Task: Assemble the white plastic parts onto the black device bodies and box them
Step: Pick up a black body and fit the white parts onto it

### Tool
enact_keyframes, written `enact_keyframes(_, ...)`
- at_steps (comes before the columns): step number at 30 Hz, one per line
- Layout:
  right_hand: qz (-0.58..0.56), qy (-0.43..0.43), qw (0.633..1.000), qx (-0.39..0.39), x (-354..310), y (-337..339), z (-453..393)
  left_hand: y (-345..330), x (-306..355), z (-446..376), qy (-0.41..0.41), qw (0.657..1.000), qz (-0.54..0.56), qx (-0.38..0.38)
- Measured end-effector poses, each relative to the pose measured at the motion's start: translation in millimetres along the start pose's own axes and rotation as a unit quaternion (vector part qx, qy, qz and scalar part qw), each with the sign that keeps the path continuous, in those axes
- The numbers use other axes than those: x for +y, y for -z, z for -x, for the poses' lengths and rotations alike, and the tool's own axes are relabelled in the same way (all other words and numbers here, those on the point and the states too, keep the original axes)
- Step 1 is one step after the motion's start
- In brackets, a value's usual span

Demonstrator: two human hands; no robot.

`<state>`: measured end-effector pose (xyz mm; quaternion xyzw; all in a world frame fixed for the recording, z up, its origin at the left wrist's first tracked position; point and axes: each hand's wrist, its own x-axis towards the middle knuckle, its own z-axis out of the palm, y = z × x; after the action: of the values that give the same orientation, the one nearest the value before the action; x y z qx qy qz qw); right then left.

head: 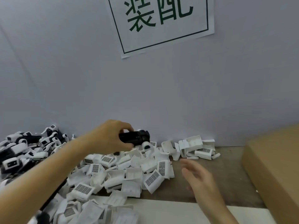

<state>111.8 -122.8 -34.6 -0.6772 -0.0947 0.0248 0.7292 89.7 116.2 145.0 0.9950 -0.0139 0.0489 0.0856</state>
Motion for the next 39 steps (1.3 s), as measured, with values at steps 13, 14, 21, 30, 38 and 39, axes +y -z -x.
enact_keyframes(13, -0.023, -0.016, 0.997, 0.068, -9, 12, 2, -152, 109, 34, 0.142, 0.872, 0.282, 0.373)
enact_keyframes(14, -0.021, -0.012, 0.996, 0.084, -7, 10, 0, -162, 112, 36, 0.151, 0.851, 0.331, 0.379)
enact_keyframes(21, 0.102, 0.014, 0.995, 0.006, 6, -7, 1, -189, 107, 19, 0.248, 0.722, 0.637, 0.107)
enact_keyframes(30, 0.234, 0.112, 0.962, -0.089, 10, -22, 8, -190, 86, 16, 0.225, 0.599, 0.754, 0.149)
enact_keyframes(38, 0.203, 0.087, 0.974, -0.047, 4, -18, 10, -186, 96, 21, 0.136, 0.702, 0.681, 0.155)
enact_keyframes(39, 0.205, 0.091, 0.973, -0.045, 3, -17, 11, -186, 96, 21, 0.133, 0.707, 0.677, 0.155)
